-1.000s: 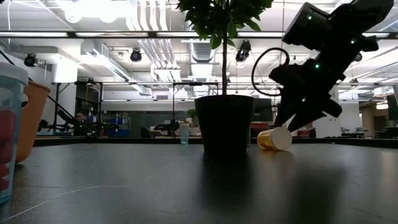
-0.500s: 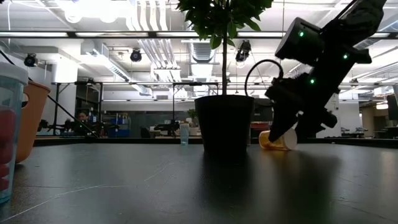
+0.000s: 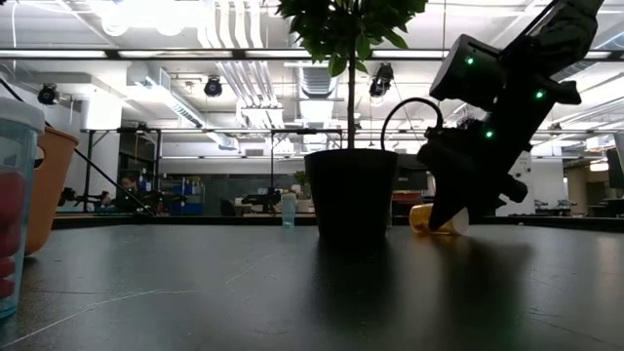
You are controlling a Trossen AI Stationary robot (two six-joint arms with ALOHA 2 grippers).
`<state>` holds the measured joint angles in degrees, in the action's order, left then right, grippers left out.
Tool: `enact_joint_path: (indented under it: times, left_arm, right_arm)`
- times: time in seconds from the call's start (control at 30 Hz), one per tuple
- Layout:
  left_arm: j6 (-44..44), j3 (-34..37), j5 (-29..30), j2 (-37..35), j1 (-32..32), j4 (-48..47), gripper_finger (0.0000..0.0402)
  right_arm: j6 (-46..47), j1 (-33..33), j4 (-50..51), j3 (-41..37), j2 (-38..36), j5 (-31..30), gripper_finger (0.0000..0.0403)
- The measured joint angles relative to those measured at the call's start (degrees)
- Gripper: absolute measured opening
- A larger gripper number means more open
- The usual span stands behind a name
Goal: Pick and place medicine bottles into bin by pill shape (circle, oval)
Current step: Put the orange capsule bottle into the transparent bin
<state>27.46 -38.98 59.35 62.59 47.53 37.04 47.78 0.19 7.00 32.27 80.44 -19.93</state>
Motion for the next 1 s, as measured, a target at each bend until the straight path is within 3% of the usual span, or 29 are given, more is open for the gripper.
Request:
enact_joint_path:
  times: [0.13, 0.3, 0.5, 0.73, 1.0]
  left_arm:
    - [0.0, 0.0, 0.0, 0.0, 0.0, 0.0, 0.018]
    - [-0.01, 0.0, 0.0, 0.0, 0.0, -0.02, 0.018]
    - [-0.01, 0.0, 0.0, 0.0, 0.0, -0.02, 0.018]
    - [-0.02, 0.0, 0.0, 0.0, 0.0, -0.02, 0.018]
    - [-0.04, 0.04, 0.0, 0.0, 0.0, -0.11, 0.018]
  right_arm:
    - [-0.27, 0.09, 6.48, 0.38, -3.78, 2.7, 0.0188]
    - [0.22, 1.29, 22.38, 4.57, -11.18, 6.63, 0.0198]
    - [3.71, 5.77, 45.87, 15.8, -17.74, 12.71, 0.0212]
    - [13.44, 14.44, 61.94, 27.17, -18.42, 30.88, 0.0197]
    - [24.58, 26.95, 64.72, 31.89, -13.93, 45.58, 0.0197]
